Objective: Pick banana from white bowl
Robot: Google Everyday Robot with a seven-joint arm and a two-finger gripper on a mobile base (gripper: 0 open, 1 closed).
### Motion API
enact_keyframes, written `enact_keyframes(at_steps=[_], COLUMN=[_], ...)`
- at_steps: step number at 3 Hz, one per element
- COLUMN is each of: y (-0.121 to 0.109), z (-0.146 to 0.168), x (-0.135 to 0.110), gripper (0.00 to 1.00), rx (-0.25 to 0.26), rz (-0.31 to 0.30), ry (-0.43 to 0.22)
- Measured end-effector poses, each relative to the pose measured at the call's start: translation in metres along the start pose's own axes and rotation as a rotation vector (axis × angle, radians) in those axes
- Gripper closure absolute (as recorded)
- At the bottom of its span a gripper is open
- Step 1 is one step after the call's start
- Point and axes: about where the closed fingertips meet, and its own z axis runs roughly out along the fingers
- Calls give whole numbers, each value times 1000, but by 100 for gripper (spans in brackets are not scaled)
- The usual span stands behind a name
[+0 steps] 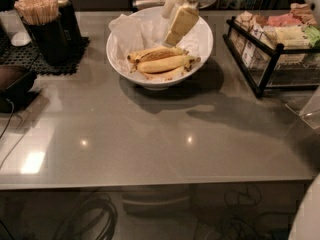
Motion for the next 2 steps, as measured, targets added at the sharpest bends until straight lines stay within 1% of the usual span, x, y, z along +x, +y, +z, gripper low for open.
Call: enact_keyframes(at_steps=[1, 2], y=[-5, -8], z=[15, 36], x=[5, 14], gripper=[26, 21], rx=[-13, -37], rz=[8, 24], ry=[-4, -9])
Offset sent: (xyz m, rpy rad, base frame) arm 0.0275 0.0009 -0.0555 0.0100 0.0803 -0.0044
